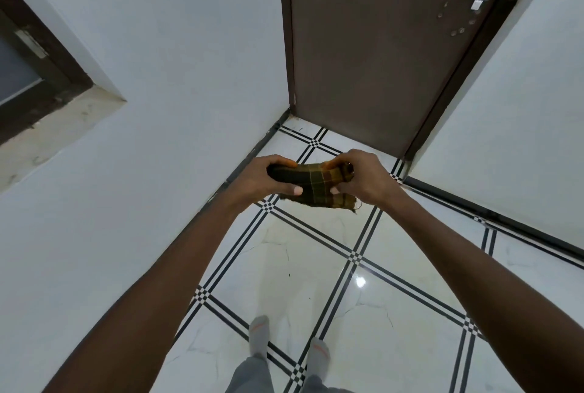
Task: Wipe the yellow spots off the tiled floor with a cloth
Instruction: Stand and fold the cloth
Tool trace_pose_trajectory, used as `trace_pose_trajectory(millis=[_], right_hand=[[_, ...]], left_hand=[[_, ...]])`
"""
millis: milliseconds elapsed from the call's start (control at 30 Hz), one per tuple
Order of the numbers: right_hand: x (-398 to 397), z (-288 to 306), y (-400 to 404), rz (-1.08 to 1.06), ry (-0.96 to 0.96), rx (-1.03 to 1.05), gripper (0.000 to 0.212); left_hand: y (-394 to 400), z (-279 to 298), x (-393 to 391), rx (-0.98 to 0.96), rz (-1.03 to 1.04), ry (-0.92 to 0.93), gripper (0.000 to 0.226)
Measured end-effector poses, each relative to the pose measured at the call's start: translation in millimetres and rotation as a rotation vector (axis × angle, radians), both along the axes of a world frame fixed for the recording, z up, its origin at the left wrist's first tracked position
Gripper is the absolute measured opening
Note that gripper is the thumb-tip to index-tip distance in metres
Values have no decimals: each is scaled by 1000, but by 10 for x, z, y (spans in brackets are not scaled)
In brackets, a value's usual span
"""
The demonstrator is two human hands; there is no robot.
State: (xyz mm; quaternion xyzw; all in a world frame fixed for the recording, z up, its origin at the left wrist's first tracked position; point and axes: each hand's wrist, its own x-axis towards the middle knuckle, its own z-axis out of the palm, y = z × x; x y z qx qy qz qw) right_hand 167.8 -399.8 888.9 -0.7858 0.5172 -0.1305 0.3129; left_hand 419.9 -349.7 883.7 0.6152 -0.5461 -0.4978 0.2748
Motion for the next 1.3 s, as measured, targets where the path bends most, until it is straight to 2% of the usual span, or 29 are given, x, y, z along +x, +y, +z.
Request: trace_pose_trajectory(millis=[133,233,300,400,467,533,600,767,933,1033,1300], right_hand=[[48,-59,17,-103,-107,-151,17],[70,-141,19,-89,-175,-142,17],[75,-185,24,-75,-276,31,24],[180,-191,134,-68,-576,409,34],[342,-182,248,-124,-739,618,30],[637,-220,366,-165,-799,726,21],[972,-294,494,-158,-789,731,20],[1857,-433,948,-16,-660,742,27],[2709,-526,1686,162,-547,796,27],[3220,-561,2325,256,-498,834,31],[4463,-342,4850,517,-394,953,26]], left_hand=[[35,-19,-69,-139,40,-200,45],[101,-97,11,-220,89,-266,26],[191,-127,138,-155,185,-163,27],[382,-121,317,-54,295,126,32],[496,-152,366,-25,360,248,32],[622,-245,477,-24,499,245,37],[802,-393,651,-12,653,201,38],[1570,-587,1219,72,944,405,39],[2698,-558,1718,52,1145,532,32],[3545,-531,1988,15,1292,555,36],[6288,-365,2520,-171,1632,595,39]])
